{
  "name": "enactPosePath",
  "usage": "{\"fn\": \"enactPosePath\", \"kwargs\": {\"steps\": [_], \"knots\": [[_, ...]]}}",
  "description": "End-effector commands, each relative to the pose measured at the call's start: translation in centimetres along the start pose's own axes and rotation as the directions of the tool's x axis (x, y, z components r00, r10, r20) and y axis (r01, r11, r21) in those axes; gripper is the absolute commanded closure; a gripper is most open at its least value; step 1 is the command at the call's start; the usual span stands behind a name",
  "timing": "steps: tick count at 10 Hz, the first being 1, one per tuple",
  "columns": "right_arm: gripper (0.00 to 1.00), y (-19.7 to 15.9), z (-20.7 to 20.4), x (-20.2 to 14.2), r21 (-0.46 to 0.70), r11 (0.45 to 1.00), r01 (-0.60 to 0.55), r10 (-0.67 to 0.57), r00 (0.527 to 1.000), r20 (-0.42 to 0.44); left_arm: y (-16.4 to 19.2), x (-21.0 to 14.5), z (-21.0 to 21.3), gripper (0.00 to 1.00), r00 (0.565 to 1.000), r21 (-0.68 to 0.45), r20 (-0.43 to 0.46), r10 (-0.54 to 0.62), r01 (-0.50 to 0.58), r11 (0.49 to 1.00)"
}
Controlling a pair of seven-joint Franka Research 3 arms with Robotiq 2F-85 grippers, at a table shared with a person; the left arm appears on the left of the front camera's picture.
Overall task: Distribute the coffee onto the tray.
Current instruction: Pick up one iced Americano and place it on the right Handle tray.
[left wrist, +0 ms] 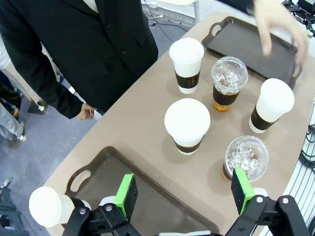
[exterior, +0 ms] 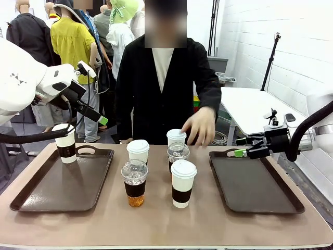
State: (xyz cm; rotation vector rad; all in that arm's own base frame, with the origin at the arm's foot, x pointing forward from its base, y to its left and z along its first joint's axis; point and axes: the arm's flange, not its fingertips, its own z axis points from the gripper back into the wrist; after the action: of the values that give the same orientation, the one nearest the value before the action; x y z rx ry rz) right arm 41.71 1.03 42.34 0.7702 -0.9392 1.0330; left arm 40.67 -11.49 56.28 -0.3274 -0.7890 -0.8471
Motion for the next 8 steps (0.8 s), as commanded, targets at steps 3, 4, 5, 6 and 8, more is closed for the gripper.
{"fn": "enactPosePath", "kwargs": {"steps": [3, 4, 5, 6, 8], "knots": [[0.0, -3.6, -3.5, -1.3, 0.002, 0.997, -0.083, 0.083, 0.996, 0.028, 0.1, -0.1, 0.0, 0.0, 1.0, -0.007, 0.0, 0.004, -0.004, 1.0], [0.0, -4.6, -4.8, -1.8, -0.001, 0.995, -0.1, 0.1, 0.995, 0.017, 0.1, -0.1, 0.0, 0.0, 1.0, -0.007, 0.0, 0.004, -0.004, 1.0], [0.0, -5.5, -6.2, -2.2, 0.015, 0.994, -0.11, 0.109, 0.994, 0.015, 0.1, -0.1, 0.0, 0.0, 1.0, -0.007, 0.0, 0.004, -0.004, 1.0], [0.0, -6.0, -7.5, -2.4, 0.026, 0.993, -0.118, 0.117, 0.993, 0.02, 0.1, -0.1, 0.0, 0.0, 1.0, -0.007, 0.0, 0.004, -0.004, 1.0], [0.0, -6.7, -10.3, -3.2, 0.069, 0.992, -0.105, 0.105, 0.994, 0.014, 0.1, -0.1, 0.0, 0.0, 1.0, -0.007, 0.0, 0.004, -0.004, 1.0]]}}
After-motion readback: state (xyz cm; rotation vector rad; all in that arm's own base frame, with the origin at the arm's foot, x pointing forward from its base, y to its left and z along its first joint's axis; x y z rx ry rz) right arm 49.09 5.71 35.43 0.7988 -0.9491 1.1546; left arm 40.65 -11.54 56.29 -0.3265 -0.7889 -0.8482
